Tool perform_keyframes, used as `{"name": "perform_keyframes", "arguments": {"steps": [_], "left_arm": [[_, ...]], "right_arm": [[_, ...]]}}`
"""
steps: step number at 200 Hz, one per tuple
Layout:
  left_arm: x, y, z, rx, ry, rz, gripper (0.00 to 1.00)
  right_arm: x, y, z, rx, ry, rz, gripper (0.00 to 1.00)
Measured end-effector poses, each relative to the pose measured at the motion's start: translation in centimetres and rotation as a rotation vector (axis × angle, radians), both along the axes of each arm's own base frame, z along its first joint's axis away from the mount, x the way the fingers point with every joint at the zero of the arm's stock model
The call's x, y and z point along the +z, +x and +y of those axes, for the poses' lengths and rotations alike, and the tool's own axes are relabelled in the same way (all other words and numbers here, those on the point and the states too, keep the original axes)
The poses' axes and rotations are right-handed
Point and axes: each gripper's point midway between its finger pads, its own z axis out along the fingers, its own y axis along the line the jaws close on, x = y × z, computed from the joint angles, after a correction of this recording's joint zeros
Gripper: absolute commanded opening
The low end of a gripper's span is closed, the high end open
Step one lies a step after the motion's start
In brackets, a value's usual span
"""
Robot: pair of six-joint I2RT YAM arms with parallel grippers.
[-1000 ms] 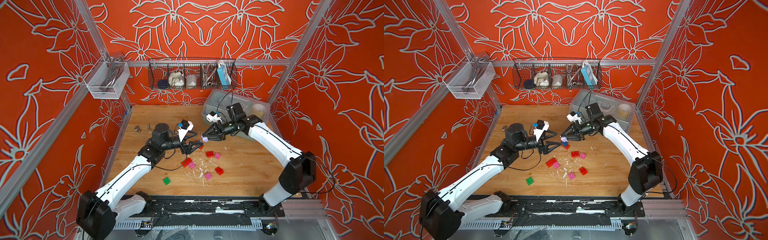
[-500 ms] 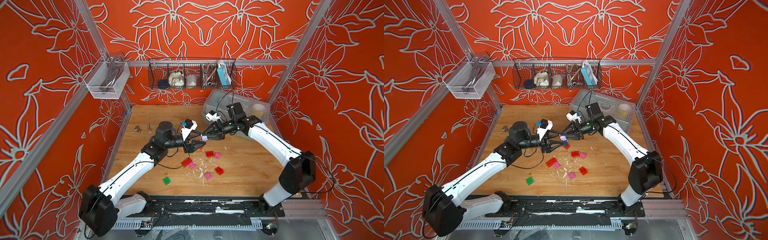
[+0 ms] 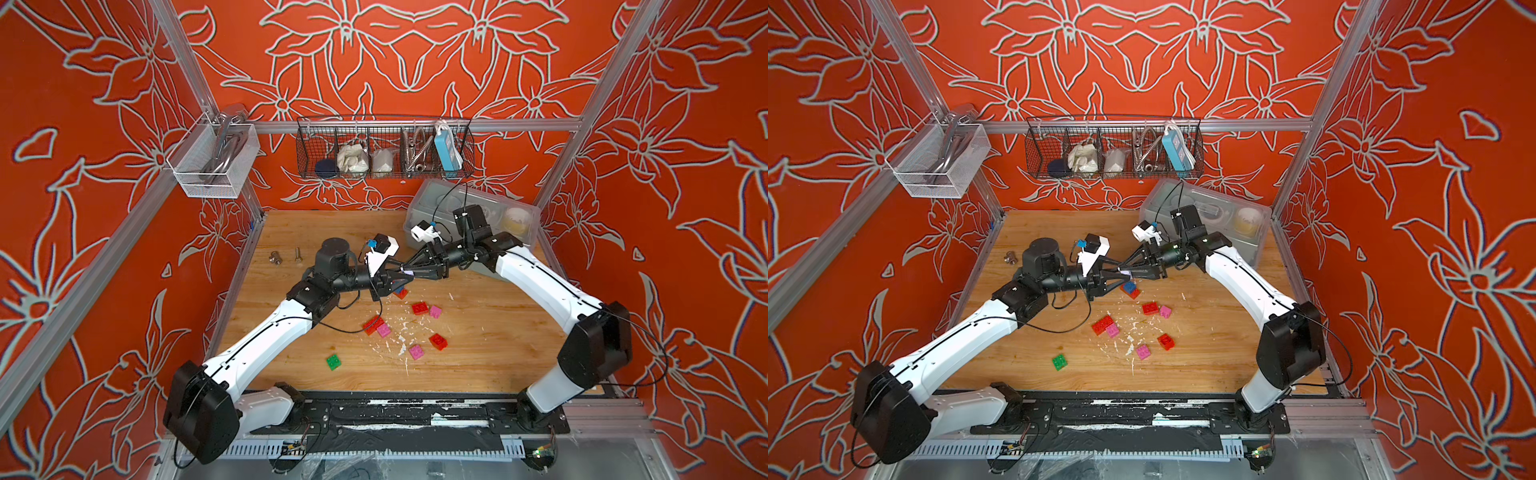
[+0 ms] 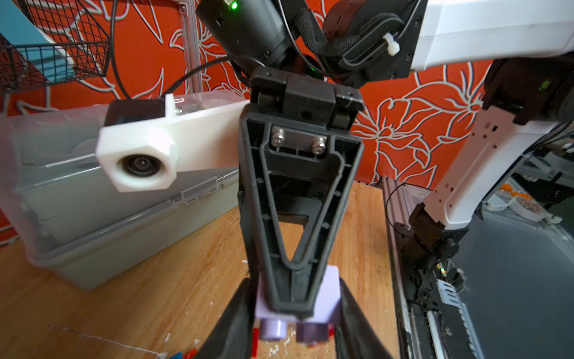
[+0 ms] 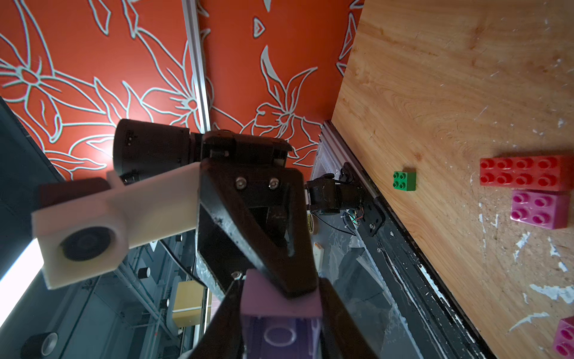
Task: Assemble the number 1 with lego
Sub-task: Pick up the lego brick from the center of the board, then place the lego brick at the center of the board.
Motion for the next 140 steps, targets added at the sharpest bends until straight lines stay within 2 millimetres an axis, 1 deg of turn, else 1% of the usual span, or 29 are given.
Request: {"name": "perform_keyframes", "arguments": {"steps": [15, 24, 35, 47, 59, 74, 91, 107, 123, 140], "left_arm": [[-0.1, 0.0, 0.1, 0.005, 0.010, -0.005, 0.31], [-0.4, 0.0, 0.2, 0.014, 0.022, 0.013, 0.30], [-0.9, 0.1, 0.5, 0.032, 0.045, 0.044, 0.28], [-1.6, 0.2, 0.9, 0.066, 0.079, 0.086, 0.26], [-2.4, 0.3, 1.6, 0.112, 0.121, 0.130, 0.23], [-3.6, 0.6, 2.9, 0.197, 0.189, 0.188, 0.21], [-4.9, 1.0, 4.8, 0.310, 0.277, 0.252, 0.21], [-6.7, 1.5, 6.6, 0.414, 0.373, 0.322, 0.21], [-8.9, 2.2, 8.2, 0.512, 0.474, 0.412, 0.21], [-11.4, 2.6, 9.3, 0.581, 0.570, 0.514, 0.19]], "right_arm": [[0.0, 0.1, 0.0, -0.006, -0.006, 0.019, 0.56], [0.0, 0.3, 0.0, -0.013, -0.005, 0.009, 0.62], [-0.2, 0.7, -0.1, -0.034, -0.017, 0.005, 0.65], [-0.7, 1.9, -0.6, -0.084, -0.052, 0.003, 0.65], [-1.7, 3.9, -1.6, -0.170, -0.126, 0.002, 0.65], [-3.5, 7.1, -3.8, -0.301, -0.264, -0.013, 0.65], [-5.4, 9.5, -6.4, -0.416, -0.413, -0.035, 0.65], [-6.8, 10.2, -8.4, -0.471, -0.531, -0.059, 0.64], [-8.0, 10.0, -9.6, -0.482, -0.626, -0.086, 0.63], [-9.1, 9.5, -10.6, -0.472, -0.711, -0.107, 0.63]]}}
